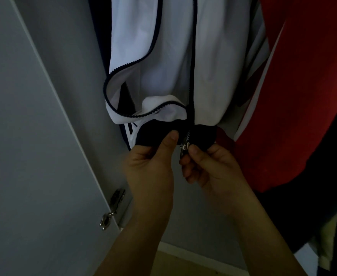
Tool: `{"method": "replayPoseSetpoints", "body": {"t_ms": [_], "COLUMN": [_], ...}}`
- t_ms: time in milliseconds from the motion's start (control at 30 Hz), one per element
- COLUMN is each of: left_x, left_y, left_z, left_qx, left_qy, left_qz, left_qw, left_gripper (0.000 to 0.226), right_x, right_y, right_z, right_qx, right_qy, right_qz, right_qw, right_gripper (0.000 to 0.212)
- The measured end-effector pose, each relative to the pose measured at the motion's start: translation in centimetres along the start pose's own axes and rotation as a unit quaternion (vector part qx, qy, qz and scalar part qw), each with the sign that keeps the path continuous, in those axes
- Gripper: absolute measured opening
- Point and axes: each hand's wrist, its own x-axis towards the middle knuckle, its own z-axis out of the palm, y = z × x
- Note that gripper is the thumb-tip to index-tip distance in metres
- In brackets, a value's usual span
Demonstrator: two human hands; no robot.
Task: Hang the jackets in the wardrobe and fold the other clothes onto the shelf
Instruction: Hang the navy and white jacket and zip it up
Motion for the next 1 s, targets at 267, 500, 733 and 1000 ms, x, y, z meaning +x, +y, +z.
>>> {"method": "replayPoseSetpoints", "body": {"t_ms": [267, 500, 733, 1000], "left_x": [0.38, 0.19, 0.12, -0.11], "left_y": [-0.01, 0.33, 0.46, 0.61], "left_z": [-0.09, -0.14, -0.15, -0.08], "left_qx": [-0.007, -0.006, -0.011, 0.016], "left_qy": [0.023, 0.025, 0.033, 0.021], "left_qz": [-0.008, -0.009, -0.015, 0.002], "left_qw": [1.000, 1.000, 0.999, 1.000], "left_gripper": [0.016, 0.017, 0.017, 0.015], "right_x": [0.25, 0.34, 0.21, 0.29], "right_y": [0.26, 0.36, 0.34, 0.47], "right_z": [0.44, 0.68, 0.77, 0.80], "right_qx": [0.008, 0.014, 0.015, 0.022], "right_qy": [0.006, 0.009, 0.007, 0.003], "right_qz": [-0.003, -0.014, -0.013, -0.027], "right_qw": [1.000, 1.000, 1.000, 0.999], "right_gripper": [0.011, 0.012, 0.013, 0.015]}}
